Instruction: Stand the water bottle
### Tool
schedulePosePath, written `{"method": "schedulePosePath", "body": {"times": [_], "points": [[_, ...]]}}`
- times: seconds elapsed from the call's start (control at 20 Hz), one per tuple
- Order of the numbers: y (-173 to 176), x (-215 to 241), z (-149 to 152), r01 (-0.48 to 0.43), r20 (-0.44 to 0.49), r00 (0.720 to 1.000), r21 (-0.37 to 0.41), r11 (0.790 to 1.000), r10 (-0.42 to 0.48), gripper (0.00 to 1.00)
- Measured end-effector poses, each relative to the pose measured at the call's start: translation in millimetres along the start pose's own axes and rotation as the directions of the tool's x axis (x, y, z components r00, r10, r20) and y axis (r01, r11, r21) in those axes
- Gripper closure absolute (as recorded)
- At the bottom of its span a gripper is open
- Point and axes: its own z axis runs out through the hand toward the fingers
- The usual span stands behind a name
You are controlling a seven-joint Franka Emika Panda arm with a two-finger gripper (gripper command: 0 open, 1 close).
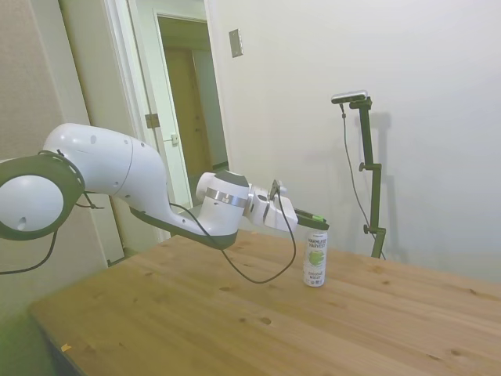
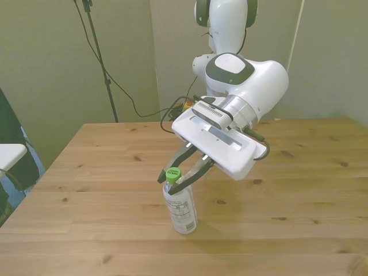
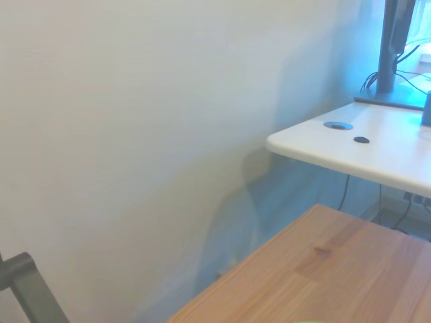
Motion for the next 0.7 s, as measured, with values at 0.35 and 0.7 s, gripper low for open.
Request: {"method": "schedulePosePath", "body": {"times": [0.35, 0.7], "points": [[4, -3, 3, 0.006, -0.001, 1.000, -0.009, 1.000, -0.006, 0.00], [-3, 4, -12, -0.011, 0.030, 0.999, 0.005, 1.000, 0.011, 0.00]]}}
